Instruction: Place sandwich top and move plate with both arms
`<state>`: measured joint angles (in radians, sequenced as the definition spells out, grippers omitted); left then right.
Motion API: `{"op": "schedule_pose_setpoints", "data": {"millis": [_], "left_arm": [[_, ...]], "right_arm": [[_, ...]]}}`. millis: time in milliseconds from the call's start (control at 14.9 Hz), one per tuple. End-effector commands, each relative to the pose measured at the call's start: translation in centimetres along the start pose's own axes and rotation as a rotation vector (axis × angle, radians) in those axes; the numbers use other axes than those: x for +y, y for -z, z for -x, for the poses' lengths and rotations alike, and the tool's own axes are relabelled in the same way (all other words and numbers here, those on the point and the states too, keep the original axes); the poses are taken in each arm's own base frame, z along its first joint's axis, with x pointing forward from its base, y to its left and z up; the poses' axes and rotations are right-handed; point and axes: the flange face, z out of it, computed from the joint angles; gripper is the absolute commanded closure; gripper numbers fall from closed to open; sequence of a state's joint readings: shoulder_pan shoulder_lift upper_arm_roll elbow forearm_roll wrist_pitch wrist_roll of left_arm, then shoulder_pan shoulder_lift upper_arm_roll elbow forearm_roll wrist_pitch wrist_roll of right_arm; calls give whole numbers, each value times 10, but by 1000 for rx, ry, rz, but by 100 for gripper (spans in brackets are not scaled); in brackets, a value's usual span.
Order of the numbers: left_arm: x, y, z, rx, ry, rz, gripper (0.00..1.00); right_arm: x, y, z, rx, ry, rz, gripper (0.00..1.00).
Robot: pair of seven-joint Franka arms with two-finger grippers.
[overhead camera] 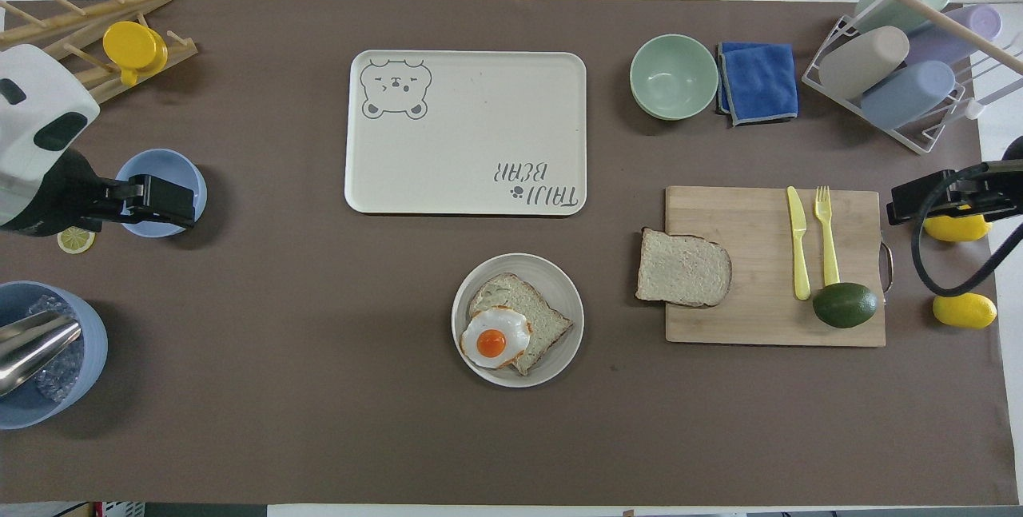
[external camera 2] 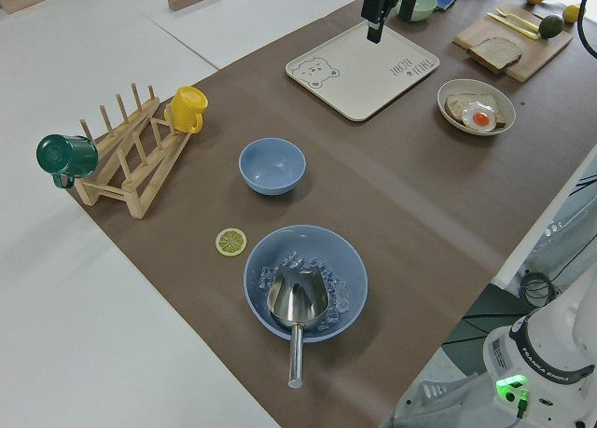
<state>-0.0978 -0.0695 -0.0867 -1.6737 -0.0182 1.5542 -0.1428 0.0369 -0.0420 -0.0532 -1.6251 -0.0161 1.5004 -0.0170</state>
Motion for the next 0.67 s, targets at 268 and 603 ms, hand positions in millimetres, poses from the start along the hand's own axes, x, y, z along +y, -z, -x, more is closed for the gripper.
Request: {"op": "schedule_pose_setpoints", "data": {"millis": [268, 603], "left_arm": [[-2, 5, 4, -3, 0, -2, 0], [-3, 5, 4, -3, 2, -2, 0]], "right_arm": [[2, 1, 5, -6, 9, -22, 0], [-3, -6, 19, -71, 55, -22, 0]]}}
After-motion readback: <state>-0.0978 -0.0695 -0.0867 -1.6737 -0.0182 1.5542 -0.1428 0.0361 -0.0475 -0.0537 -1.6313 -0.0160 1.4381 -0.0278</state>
